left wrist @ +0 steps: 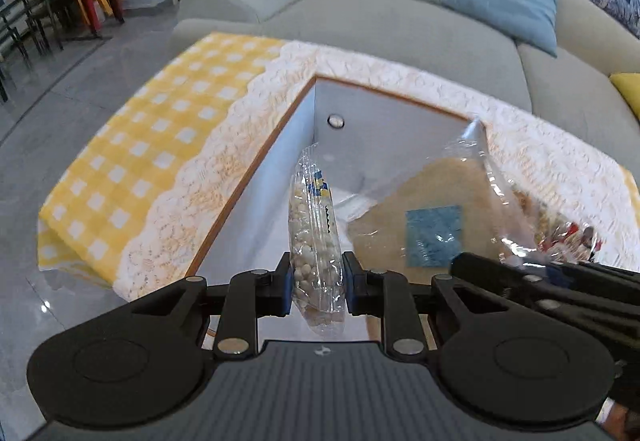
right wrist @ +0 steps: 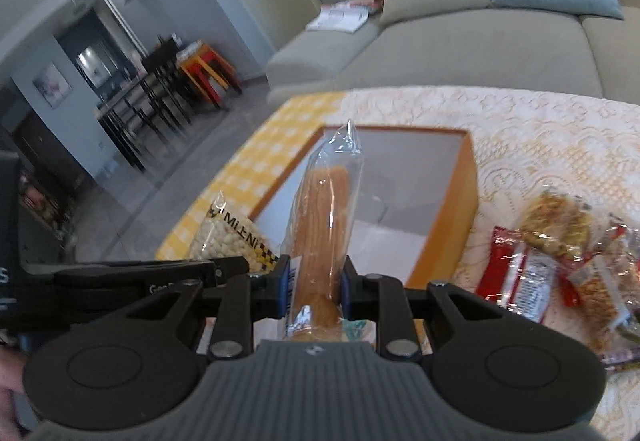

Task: Organize snacks
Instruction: 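Carry the candy bag with the left gripper while the right gripper carries the bread bag over the box, then open both grippers to drop the bags into the orange box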

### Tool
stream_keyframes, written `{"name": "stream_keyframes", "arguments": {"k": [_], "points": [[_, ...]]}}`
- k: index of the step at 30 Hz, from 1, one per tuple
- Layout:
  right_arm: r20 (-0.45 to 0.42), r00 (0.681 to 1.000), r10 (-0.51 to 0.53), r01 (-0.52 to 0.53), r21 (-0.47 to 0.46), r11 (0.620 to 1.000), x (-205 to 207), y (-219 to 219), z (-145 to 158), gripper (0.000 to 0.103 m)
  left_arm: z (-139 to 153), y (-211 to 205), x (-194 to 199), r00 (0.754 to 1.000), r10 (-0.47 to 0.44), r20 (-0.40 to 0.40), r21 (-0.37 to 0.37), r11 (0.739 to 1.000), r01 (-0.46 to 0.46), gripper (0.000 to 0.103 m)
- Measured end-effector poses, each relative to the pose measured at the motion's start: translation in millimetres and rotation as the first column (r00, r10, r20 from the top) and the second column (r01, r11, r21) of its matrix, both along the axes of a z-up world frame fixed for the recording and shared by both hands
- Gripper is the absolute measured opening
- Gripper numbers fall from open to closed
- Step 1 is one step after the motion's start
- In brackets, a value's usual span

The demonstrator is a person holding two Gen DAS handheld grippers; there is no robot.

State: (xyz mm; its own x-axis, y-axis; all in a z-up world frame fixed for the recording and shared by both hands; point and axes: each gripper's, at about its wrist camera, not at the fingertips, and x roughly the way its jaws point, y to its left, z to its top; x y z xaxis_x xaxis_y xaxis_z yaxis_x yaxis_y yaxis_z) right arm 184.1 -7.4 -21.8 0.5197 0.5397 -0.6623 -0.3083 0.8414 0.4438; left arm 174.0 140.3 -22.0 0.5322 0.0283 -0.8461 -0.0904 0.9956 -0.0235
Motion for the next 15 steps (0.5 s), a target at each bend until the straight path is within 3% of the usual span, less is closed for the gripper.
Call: {"name": "stream_keyframes", "arguments": {"k": [6,15], "points": [[-0.083,0.996,0.012,-0.019,-0.088,0.996,20.0,29.1,-33.9,0.022,-33.5,19.3,11.7,0.996,-0.01,-0.084,-0.007,1.0,0.01,0.027],[-0.166,0.984,0.066,-0.096,-0.179,0.979,33.4,53.8,-56.3,0.023,-59.8,27.2,21.9,0.979,-0.017,-0.202,-0.008,1.0,0.016,0.027]]}}
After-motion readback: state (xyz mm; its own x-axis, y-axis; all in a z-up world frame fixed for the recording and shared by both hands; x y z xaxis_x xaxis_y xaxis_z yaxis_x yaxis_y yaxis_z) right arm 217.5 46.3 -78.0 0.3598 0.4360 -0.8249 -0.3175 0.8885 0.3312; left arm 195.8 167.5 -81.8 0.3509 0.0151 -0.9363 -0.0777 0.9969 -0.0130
